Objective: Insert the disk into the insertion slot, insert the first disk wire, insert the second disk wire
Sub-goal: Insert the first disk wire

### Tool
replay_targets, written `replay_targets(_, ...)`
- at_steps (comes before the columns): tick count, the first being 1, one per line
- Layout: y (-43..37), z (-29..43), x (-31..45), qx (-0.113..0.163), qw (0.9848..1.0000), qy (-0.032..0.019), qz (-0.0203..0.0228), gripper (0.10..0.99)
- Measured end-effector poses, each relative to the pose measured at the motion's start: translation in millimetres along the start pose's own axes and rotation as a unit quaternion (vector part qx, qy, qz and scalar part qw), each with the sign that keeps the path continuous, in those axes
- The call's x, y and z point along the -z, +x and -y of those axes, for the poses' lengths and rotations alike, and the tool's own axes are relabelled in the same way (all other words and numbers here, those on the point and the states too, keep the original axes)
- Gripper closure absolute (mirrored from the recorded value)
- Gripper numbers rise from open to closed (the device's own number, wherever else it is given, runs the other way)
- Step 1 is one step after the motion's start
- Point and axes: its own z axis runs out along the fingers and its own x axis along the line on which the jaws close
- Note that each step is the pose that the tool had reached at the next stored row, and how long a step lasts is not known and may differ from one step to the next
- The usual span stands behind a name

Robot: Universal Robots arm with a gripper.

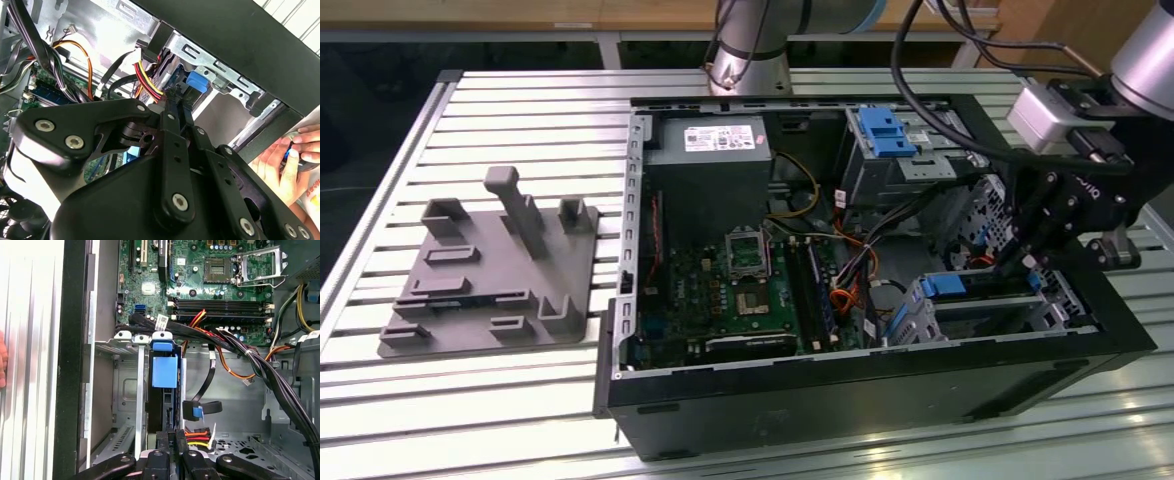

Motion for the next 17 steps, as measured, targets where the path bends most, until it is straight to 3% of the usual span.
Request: replay_targets(17,-0.1,0.2,-4.2,0.000,1.0000,0.0000,0.0008,0.918)
